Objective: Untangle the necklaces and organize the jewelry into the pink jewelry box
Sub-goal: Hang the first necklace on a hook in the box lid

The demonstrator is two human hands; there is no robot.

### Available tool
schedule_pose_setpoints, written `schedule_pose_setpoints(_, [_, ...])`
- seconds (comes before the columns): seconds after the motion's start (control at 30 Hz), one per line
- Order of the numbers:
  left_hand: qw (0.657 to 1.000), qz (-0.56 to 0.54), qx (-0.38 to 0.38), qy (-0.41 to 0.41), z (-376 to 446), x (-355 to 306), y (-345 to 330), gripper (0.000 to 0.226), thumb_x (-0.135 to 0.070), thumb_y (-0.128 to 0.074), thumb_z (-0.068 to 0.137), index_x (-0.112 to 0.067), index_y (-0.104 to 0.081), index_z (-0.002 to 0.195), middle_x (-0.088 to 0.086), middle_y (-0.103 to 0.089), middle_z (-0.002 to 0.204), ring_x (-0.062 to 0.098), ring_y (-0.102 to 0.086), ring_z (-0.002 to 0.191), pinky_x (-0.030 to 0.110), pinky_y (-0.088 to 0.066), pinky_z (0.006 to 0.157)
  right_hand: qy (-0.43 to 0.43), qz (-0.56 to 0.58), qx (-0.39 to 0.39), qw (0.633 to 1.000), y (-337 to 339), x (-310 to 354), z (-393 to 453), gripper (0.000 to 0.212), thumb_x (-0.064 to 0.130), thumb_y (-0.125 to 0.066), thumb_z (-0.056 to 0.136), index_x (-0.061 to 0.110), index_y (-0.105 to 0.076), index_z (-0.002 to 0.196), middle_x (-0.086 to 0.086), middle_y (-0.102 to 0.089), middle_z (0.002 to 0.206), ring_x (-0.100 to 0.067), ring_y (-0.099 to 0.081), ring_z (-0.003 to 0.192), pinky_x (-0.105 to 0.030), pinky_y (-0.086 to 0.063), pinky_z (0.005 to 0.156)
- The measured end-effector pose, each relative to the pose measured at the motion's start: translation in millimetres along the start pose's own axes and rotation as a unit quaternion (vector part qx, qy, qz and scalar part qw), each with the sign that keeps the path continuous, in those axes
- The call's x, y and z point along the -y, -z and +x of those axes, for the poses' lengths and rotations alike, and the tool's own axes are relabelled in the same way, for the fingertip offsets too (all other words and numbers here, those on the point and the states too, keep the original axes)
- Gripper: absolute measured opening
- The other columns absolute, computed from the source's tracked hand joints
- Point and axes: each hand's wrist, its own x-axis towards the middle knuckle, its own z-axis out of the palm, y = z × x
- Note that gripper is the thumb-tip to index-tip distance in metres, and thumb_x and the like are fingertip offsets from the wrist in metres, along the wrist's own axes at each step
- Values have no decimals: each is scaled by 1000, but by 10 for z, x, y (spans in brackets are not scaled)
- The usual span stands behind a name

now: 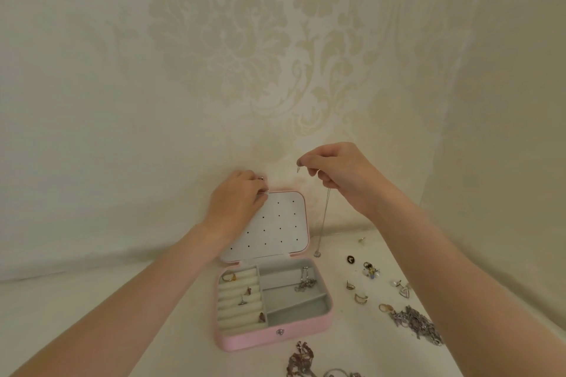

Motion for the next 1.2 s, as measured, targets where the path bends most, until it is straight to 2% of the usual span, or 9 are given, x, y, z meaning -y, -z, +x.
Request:
schedule_pose_setpoints(0.13, [996, 7, -81, -23, 4, -50, -31, 4, -9, -70, 79, -12, -72, 79, -2, -66, 82, 23, -59, 81, 25, -33, 56, -3, 9, -6, 1000, 7, -43, 40, 12, 8, -59, 86, 6, -70, 81, 2, -51, 63, -9, -36, 55, -12, -30, 44])
schedule_pose_setpoints(0.3, [974, 176, -114, -90, -59, -121, 60, 31, -6, -89, 41, -14, -65, 59, -4, -55, 46, 19, -47, 36, 18, -24, 44, 8, 42, -31, 999, -15, 35, 97, 10, 6, -58, 87, 3, -68, 85, 0, -51, 61, -4, -37, 42, -12, -29, 40])
schedule_pose_setpoints(0.4, [959, 184, -160, -145, -197, -175, 136, 22, -4, -82, 55, -12, -63, 63, -3, -47, 40, 19, -43, 33, 20, -23, 44, 33, 49, -40, 997, -62, 176, 149, 11, 5, -56, 88, 4, -67, 84, -1, -51, 60, -1, -35, 35, -12, -29, 39])
schedule_pose_setpoints(0.5, [968, 79, -141, -194, -460, -259, 253, 17, -22, -56, 79, -17, -61, 64, -6, -56, 47, 18, -52, 40, 21, -37, 48, 60, 52, -31, 996, -115, 359, 199, 10, 5, -57, 88, 4, -66, 85, -1, -51, 60, -2, -35, 36, -12, -29, 40])
schedule_pose_setpoints(0.63, [994, -107, -15, -26, -534, -292, 521, 19, -42, -54, 85, -28, -68, 86, -17, -68, 74, 0, -62, 67, 14, -42, 65, 77, 59, -6, 995, -237, 602, 271, 8, 7, -58, 88, 4, -65, 85, -1, -53, 60, -3, -36, 39, -14, -31, 43])
schedule_pose_setpoints(0.7, [958, -277, 47, 60, -411, -206, 576, 18, -34, -63, 85, -27, -66, 102, -17, -69, 89, -6, -61, 79, 9, -42, 74, 77, 67, 16, 995, -334, 695, 286, 8, 6, -58, 88, 4, -64, 83, -2, -53, 61, -6, -36, 42, -15, -30, 43])
schedule_pose_setpoints(0.8, [894, -424, 81, 117, -258, -164, 641, 15, -27, -64, 86, -29, -68, 101, -12, -69, 99, 1, -63, 85, 14, -47, 75, 67, 92, 57, 992, -478, 727, 296, 8, 4, -57, 88, 2, -63, 85, -3, -53, 61, -9, -38, 46, -16, -32, 44])
schedule_pose_setpoints(1.03, [796, -541, 175, 207, -332, 8, 523, 20, -20, -50, 95, -15, -69, 94, 0, -74, 94, 6, -66, 86, 22, -46, 82, 14, 185, 81, 979, -740, 401, 356, 13, 2, -51, 92, 2, -61, 83, -5, -53, 63, -11, -42, 51, -16, -35, 45])
schedule_pose_setpoints(1.2, [842, -472, 149, 214, -379, 195, 395, 13, -9, -61, 87, -17, -71, 84, -6, -73, 80, 1, -65, 74, 13, -48, 65, 3, 216, 77, 973, -843, 346, 442, 15, 1, -52, 91, 3, -60, 80, -5, -52, 63, -11, -41, 51, -17, -33, 45])
